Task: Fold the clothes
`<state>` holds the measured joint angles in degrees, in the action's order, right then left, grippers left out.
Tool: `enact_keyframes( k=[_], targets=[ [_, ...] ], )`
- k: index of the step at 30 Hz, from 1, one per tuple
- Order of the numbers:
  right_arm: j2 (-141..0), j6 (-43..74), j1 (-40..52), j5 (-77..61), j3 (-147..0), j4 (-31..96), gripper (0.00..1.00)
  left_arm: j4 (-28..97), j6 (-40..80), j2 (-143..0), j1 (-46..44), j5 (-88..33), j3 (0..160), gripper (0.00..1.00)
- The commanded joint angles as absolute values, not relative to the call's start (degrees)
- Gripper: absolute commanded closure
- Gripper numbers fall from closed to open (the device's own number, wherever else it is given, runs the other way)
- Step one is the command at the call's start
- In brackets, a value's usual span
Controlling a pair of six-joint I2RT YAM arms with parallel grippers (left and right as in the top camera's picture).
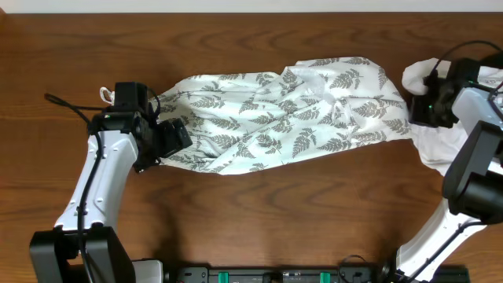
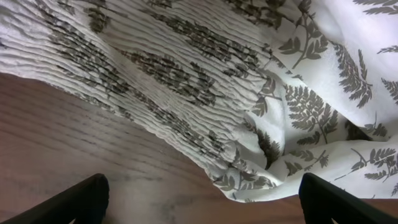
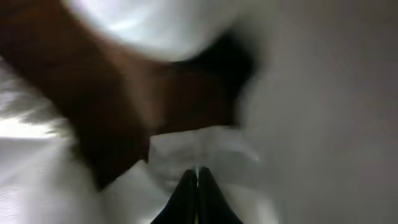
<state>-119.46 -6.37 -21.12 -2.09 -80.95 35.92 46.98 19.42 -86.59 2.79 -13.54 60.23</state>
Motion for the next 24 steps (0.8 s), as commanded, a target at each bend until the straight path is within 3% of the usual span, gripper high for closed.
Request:
enact_keyframes(
  k=[1,10,16,24],
  targets=[
    [-120.2,-3.1,-23.9,7.4,-80.9,35.1,0.97,47.3,18.7,-86.8,2.6,-13.0,59.5,0.02],
    [-120.2,2.8,-33.6,11.4,-81.0,34.7,0.96,47.3,18.7,-86.8,2.7,-13.0,59.5,0.02],
    [-119.7,2.5,-35.7,-1.2,-83.8,36.4,0.94,47.3,18.7,-86.8,2.7,-7.6,59.5,0.02],
    [-110.8,-2.5,-30.4,-15.2,-93.1,41.9,0.94,43.7,18.6,-86.9,2.9,-2.1,59.5,0.02]
  ],
)
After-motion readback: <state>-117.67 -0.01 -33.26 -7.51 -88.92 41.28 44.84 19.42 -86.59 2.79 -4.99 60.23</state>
